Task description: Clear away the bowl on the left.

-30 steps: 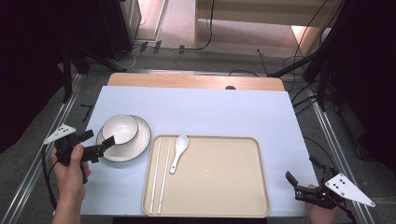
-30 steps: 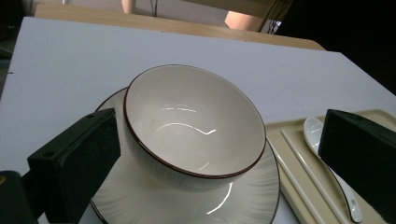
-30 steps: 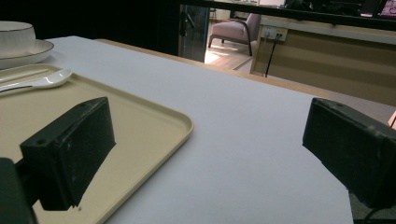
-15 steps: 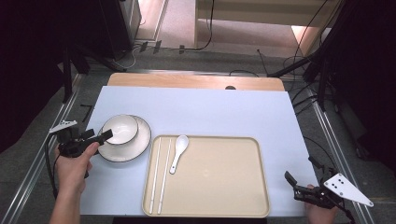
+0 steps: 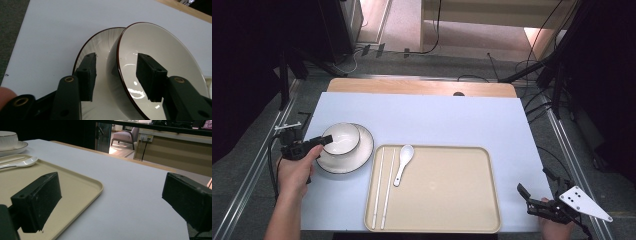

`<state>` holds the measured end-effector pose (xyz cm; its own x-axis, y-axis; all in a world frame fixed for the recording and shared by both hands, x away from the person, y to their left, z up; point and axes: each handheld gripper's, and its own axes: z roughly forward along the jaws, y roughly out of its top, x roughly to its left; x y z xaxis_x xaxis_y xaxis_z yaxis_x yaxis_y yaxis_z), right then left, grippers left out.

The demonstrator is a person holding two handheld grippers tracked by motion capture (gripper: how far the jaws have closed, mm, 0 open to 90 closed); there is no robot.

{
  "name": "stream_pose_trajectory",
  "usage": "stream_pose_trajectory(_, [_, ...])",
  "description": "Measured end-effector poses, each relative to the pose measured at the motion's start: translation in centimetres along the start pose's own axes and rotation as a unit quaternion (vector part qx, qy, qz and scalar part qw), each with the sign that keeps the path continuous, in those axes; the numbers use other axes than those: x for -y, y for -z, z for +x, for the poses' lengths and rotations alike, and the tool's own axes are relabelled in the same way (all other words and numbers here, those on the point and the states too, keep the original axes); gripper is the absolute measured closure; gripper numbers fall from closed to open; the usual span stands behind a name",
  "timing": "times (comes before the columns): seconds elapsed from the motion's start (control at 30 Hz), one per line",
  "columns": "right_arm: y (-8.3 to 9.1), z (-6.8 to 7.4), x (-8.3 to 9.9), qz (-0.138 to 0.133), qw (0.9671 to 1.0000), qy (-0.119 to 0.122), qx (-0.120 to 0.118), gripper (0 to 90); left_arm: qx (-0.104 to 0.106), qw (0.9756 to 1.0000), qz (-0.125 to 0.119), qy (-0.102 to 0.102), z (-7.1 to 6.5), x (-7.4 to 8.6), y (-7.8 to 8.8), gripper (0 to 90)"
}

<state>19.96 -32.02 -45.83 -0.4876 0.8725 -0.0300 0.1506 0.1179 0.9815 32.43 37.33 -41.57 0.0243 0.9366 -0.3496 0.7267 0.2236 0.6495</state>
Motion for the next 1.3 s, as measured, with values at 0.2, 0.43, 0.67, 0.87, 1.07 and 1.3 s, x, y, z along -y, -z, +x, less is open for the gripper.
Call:
stream_pose_trajectory(0.2, [0.0,0.0,0.0,0.000,1.0000,0.001,0.000,2.4,-0.012,0.9997,0.020,0.003,0.1,-0.2,-0.7,59.4])
stream_pose_trajectory(0.43, [0.0,-0.1,0.0,0.001,1.0000,0.000,-0.001,2.5,-0.022,0.9990,0.039,-0.003,0.0,-0.5,-1.1,64.6])
stream_pose_trajectory(0.67, [0.0,-0.1,0.1,0.001,1.0000,-0.003,-0.001,2.5,-0.033,0.9975,0.060,-0.018,-0.4,-0.6,-1.7,71.0])
stream_pose_trajectory(0.87, [0.1,-0.1,0.1,0.001,1.0000,-0.002,0.001,2.4,-0.049,0.9951,0.077,-0.036,-1.0,-0.6,-2.3,74.9])
stream_pose_trajectory(1.07, [0.0,-0.1,0.1,0.002,1.0000,-0.001,-0.001,2.5,-0.037,0.9958,0.076,-0.037,-0.8,-0.7,-2.3,78.6])
stream_pose_trajectory(1.3, [0.1,-0.2,0.1,0.000,1.0000,-0.002,0.001,2.5,-0.015,0.9962,0.070,-0.050,-0.6,-0.6,-2.3,80.7])
